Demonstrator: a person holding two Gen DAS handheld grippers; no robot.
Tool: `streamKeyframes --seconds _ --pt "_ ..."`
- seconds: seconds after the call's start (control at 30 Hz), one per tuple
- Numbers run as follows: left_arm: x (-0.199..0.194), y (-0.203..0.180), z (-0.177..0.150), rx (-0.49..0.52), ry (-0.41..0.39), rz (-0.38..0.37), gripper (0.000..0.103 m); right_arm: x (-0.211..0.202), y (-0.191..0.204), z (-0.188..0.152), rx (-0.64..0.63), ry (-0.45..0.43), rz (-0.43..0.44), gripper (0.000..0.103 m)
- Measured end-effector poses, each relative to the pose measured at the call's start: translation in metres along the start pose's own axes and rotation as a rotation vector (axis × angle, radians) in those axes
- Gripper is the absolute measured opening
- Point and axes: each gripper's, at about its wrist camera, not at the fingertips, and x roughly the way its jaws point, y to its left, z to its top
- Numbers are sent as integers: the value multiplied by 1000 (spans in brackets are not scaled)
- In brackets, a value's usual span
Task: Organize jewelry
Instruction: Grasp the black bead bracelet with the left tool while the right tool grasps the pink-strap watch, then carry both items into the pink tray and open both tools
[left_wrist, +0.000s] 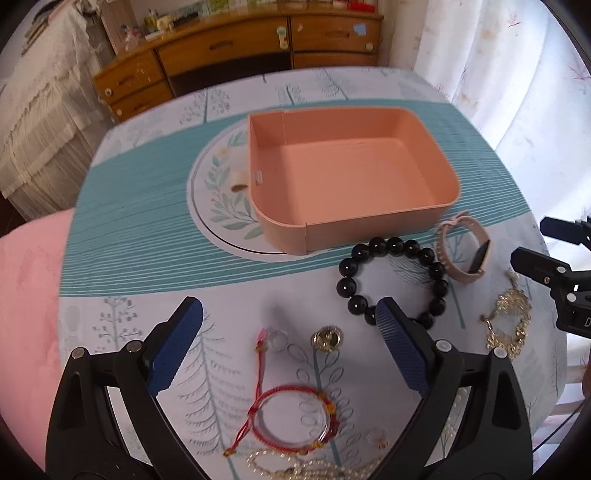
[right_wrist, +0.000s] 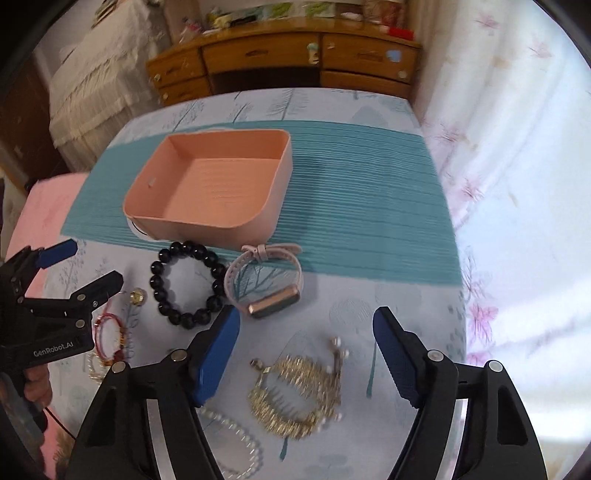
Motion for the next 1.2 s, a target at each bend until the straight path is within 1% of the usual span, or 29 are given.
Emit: streamKeyframes --seconds 0.07,0.17,0.3,0.43,0.47,0.57,0.67,0.7,0.73,0.77,0.8,0.83,0.87,0.93,0.97,1.1,1.2 --pt "18 -2 6 -8 40 -13 94 21 -1 12 -68 25 8 76" --pt "32 -7 10 7 52 -13 94 47 -2 30 -130 65 56 76" --pt "45 -13 14 34 66 0 94 73 0 44 -207 97 83 75" --pt "53 -19 15 51 91 -3 94 94 6 54 -277 135 87 66" --pt "55 -20 16 56 95 -4 94 97 7 56 -291 138 91 66" --pt "59 -24 17 69 111 -7 94 100 13 58 -339 120 93 62" --pt "62 -26 17 63 116 -21 91 101 13 58 -371 121 112 50" --pt "62 -24 18 56 120 -33 88 101 14 58 -378 120 115 41" --pt "62 -24 19 47 125 -48 83 101 16 58 -387 118 118 35" --pt "62 -23 19 40 129 -69 79 102 17 57 -398 120 109 32" --pt "61 -21 19 35 133 -89 72 100 17 56 -406 120 103 24" --pt "59 -21 19 34 128 -86 62 100 17 54 -410 119 99 18" --pt "56 -22 19 36 119 -91 55 99 15 52 -404 120 95 12" --pt "53 -23 18 46 110 -95 22 95 18 49 -376 124 93 9" --pt "52 -23 18 48 109 -94 14 93 18 48 -359 119 91 8" --pt "43 -19 15 42 88 -94 13 74 12 38 -309 92 106 7" --pt "22 -19 12 33 46 -104 12 52 8 31 -276 55 120 7"
